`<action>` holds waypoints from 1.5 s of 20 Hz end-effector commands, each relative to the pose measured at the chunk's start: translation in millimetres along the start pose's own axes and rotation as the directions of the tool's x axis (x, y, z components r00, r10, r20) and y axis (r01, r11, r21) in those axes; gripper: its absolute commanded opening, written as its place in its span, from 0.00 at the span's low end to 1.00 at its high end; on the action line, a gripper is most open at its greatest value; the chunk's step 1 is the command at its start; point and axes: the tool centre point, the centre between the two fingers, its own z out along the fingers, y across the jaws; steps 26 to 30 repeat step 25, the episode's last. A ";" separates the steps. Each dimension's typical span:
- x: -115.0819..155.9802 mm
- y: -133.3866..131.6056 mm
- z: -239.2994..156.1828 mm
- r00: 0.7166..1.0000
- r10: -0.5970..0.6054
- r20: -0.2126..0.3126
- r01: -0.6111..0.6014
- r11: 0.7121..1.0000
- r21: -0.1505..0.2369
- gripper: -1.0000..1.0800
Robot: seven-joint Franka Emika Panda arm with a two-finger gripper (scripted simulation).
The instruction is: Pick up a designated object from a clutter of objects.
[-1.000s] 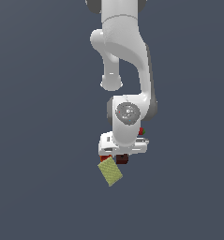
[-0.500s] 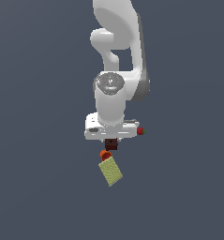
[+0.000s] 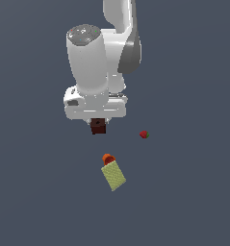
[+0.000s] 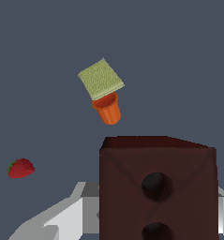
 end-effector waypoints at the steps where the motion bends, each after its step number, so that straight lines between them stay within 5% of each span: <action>1: -12.1 15.2 -26.0 1.000 0.000 -0.001 0.000 1.000 0.001 0.00; 16: -64.4 88.1 -144.6 1.000 0.001 0.003 -0.001 1.000 -0.001 0.00; 30: -71.9 101.4 -165.4 1.000 0.001 0.004 -0.001 1.000 -0.002 0.00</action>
